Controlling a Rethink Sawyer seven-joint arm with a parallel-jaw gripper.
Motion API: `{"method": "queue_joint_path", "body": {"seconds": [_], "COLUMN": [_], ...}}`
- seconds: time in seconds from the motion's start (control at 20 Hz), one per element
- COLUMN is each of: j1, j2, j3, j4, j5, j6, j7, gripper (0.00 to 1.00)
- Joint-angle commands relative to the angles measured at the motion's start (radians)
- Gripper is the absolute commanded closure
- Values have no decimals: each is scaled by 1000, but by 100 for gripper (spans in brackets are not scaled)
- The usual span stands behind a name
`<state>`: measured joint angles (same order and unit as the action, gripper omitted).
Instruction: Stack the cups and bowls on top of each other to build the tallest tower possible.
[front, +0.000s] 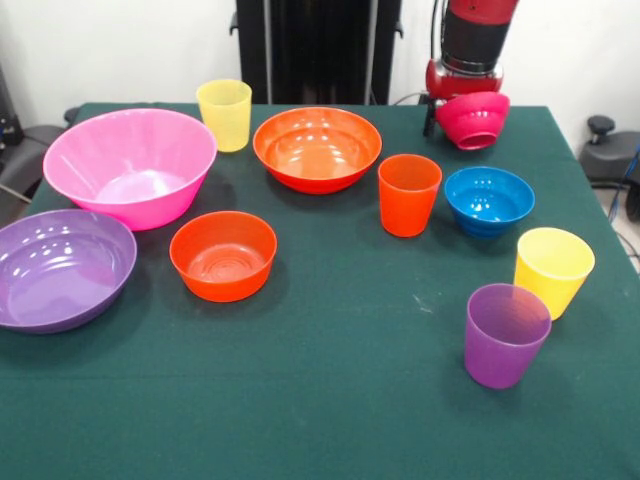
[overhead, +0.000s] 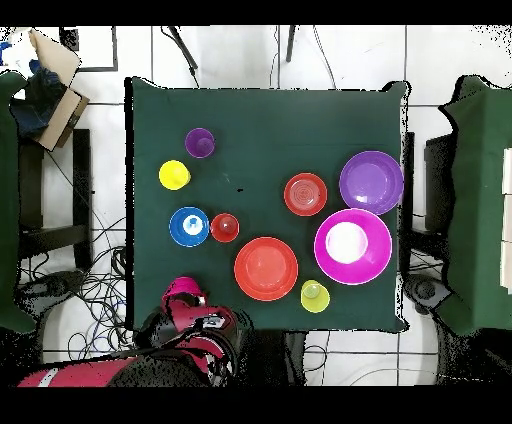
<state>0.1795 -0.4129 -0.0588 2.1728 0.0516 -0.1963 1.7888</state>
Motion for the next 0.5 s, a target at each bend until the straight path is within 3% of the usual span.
{"method": "queue_joint_path", "body": {"seconds": [0.05,0.5], "j1": [26,53], "j2": [46,20], "j3": [89,84], "j4": [-102,-92], "j5": [36,58], "j6": [-34,-18], "j7": [193,207], "gripper": [0,0]}}
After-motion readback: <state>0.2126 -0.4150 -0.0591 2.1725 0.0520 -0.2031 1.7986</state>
